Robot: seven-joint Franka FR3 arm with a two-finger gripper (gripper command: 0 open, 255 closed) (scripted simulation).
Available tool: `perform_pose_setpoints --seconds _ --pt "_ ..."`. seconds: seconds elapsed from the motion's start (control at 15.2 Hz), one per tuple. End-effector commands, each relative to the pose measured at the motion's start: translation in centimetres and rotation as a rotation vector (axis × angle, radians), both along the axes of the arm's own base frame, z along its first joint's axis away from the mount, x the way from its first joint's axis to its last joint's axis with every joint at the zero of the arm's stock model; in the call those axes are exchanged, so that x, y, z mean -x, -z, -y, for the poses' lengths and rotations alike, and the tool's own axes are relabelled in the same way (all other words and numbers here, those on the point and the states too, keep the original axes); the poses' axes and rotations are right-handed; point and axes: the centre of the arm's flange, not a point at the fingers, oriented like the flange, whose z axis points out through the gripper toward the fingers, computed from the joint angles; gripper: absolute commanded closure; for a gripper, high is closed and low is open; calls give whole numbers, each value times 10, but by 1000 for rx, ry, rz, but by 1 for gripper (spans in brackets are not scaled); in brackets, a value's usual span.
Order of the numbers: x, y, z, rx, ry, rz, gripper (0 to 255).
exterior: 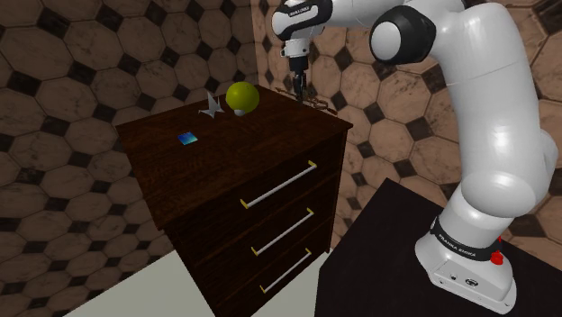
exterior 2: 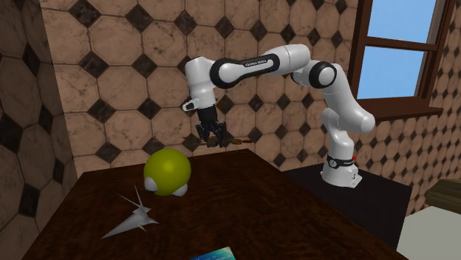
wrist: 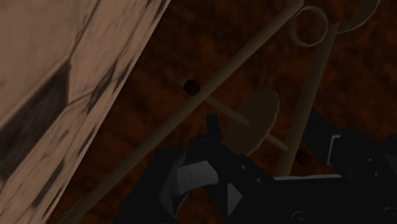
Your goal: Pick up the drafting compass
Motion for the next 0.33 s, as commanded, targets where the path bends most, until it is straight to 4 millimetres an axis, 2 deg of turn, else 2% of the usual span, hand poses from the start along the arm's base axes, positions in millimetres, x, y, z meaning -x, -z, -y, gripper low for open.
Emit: perform_pose_setpoints --seconds 0.0,0.13,0.26 --pt "-1 -11 0 0 0 0 255" --pt "-1 -22 0 0 0 0 255" --pt "-1 -23 0 0 0 0 255"
